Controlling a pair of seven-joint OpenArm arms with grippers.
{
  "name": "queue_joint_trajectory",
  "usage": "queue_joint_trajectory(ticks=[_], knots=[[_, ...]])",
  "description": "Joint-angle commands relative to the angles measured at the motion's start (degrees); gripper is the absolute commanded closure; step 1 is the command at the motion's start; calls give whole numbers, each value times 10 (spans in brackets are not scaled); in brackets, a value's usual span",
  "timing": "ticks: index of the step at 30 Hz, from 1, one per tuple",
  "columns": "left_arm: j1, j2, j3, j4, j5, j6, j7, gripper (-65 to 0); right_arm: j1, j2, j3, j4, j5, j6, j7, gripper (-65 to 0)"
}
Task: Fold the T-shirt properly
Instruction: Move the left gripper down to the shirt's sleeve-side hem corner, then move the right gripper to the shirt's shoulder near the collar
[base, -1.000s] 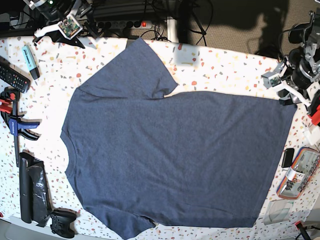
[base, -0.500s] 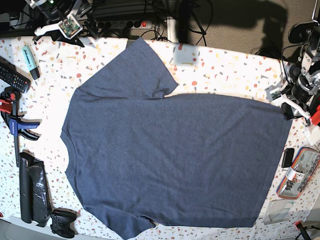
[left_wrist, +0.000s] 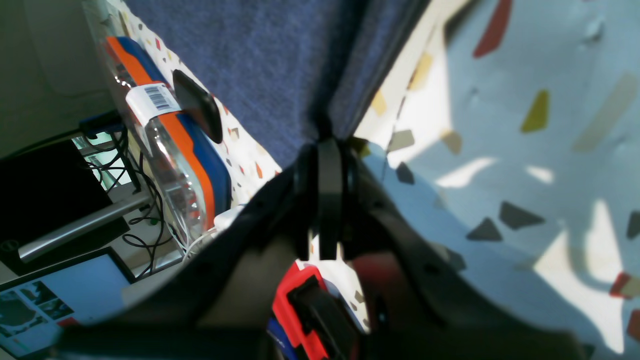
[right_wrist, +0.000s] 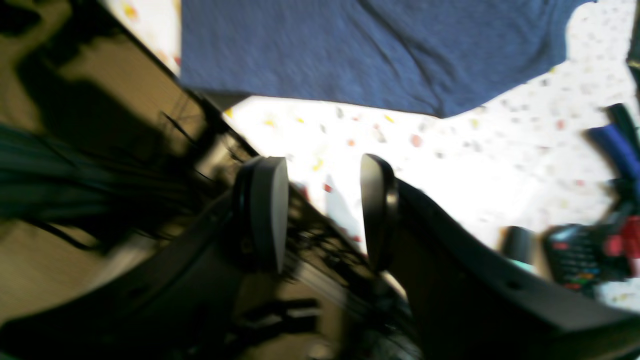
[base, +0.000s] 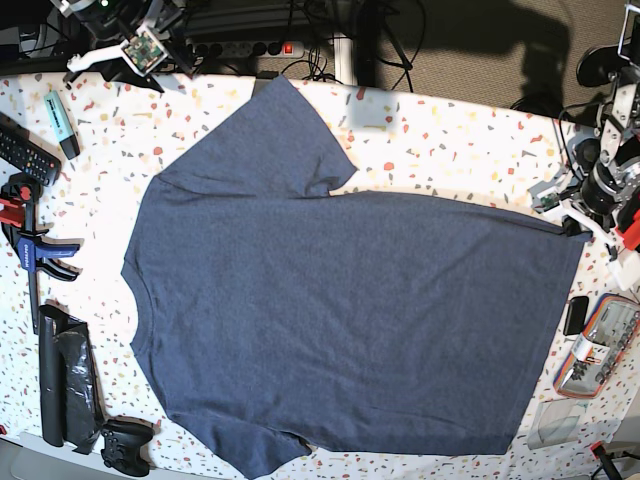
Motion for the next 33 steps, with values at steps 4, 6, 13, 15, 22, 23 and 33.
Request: queue_joint_trajectory(ticks=[4, 6, 13, 15, 22, 23, 33], knots=[[11, -6, 2, -2, -15, -41, 7, 0, -2, 7, 3, 10, -83, -7, 7, -297], [11, -6, 2, -2, -47, -41, 11, 0, 10, 8, 3, 9, -121, -7, 7, -363], [11, -6, 2, -2, -132, -41, 86, 0, 92, 12, -80, 7, -197, -6, -33, -373], [11, -6, 2, -2, -132, -41, 98, 0, 116, 20, -130, 2, -245, -7, -43, -373], [11, -7, 2, -2, -132, -41, 98, 0, 197, 21, -215, -106, -308, -23, -50, -373], [11, -7, 2, -2, -132, -41, 98, 0, 209, 21, -220, -126, -308, -24, -50, -373], [11, -7, 2, -2, -132, -41, 98, 0, 308, 21, -266, -224, -303, -23, -50, -373]])
